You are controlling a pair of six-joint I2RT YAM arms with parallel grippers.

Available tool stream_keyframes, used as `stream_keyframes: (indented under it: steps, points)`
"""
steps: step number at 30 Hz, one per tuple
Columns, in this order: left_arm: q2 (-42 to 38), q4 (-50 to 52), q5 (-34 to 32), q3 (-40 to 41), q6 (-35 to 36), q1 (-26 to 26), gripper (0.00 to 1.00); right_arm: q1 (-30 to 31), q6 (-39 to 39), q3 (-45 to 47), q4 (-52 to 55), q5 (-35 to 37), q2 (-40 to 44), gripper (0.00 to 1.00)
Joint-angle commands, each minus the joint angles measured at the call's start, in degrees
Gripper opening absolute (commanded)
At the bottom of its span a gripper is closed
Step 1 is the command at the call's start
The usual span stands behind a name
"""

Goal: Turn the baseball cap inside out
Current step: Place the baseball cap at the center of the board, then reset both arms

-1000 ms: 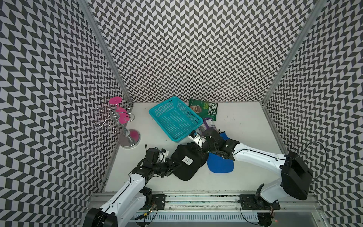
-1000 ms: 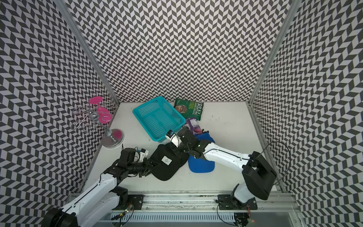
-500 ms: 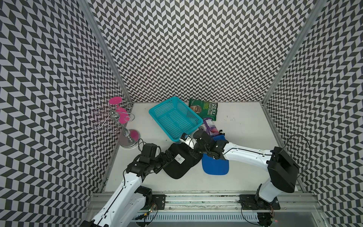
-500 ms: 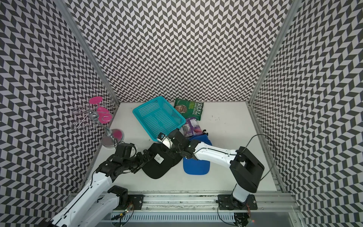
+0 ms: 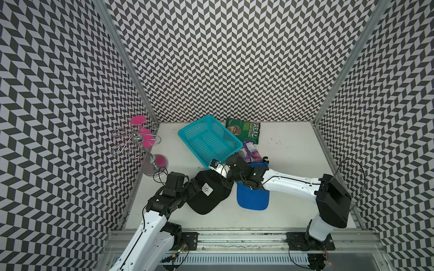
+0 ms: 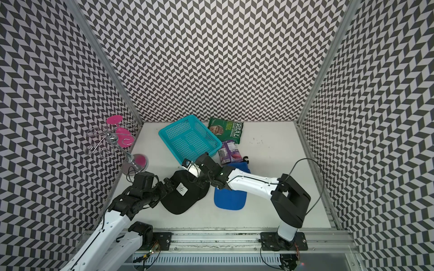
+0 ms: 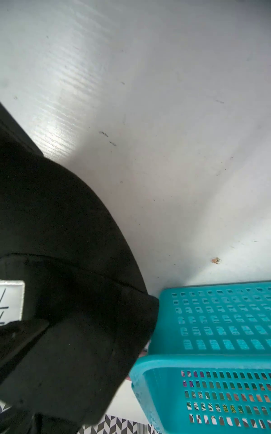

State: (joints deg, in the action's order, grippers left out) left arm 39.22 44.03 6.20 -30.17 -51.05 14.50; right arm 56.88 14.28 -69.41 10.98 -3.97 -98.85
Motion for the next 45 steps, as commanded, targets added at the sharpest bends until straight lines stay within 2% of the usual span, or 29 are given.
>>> stream_keyframes:
  steps: [1,6,12,16,22,26,28,29,34,39,40,42,45]
  points:
    - [0.8,-0.8,1.9,-0.6,1.5,-0.4,1.0,0.0,2.6,0.5,0.7,2.0,-0.7,0.15]
    - [4.1,-1.8,7.9,0.8,3.6,-0.4,1.0,-2.5,4.1,3.8,4.0,4.2,2.5,0.15]
    - [4.7,-4.1,9.6,1.9,4.3,-0.4,1.0,-6.4,4.4,6.0,6.7,4.8,6.5,0.15]
    - [4.8,-6.3,8.9,1.4,6.3,-0.4,1.0,-7.1,4.4,4.8,7.1,3.8,5.7,0.15]
    - [2.7,-10.1,4.1,-1.1,11.8,-0.4,1.0,-7.0,3.5,1.3,4.8,-0.5,2.1,0.16]
    - [0.3,-14.7,4.5,-1.9,13.4,-0.4,1.0,-6.5,2.7,-1.2,3.6,-2.8,-0.2,0.18]
    - [-0.7,-16.2,3.3,-2.3,14.7,-0.4,1.0,-6.4,2.1,-1.7,3.0,-2.2,-1.1,0.23]
    - [-1.0,-16.8,2.7,-2.6,15.5,-0.4,1.0,-6.5,1.8,-1.8,2.8,-1.6,-1.3,0.29]
    - [-1.9,-19.9,-4.6,-5.5,22.4,-0.4,1.0,-6.6,0.7,-0.9,2.5,0.9,2.9,0.69]
    - [0.8,-22.7,-12.9,-10.3,33.5,-1.0,1.0,-7.2,-3.3,0.5,1.6,7.0,12.5,0.96]
    - [2.0,-24.5,-14.6,-10.7,35.1,-1.4,1.0,-8.1,-4.5,1.5,0.5,7.9,15.1,1.0]
    - [4.4,-29.2,-17.7,-10.5,36.7,-2.4,1.0,-10.9,-7.5,3.6,-1.7,7.9,19.9,1.0]
    - [8.0,-38.3,-22.9,-8.1,34.4,-5.4,1.0,-19.7,-12.8,7.8,-6.8,5.3,26.3,1.0]
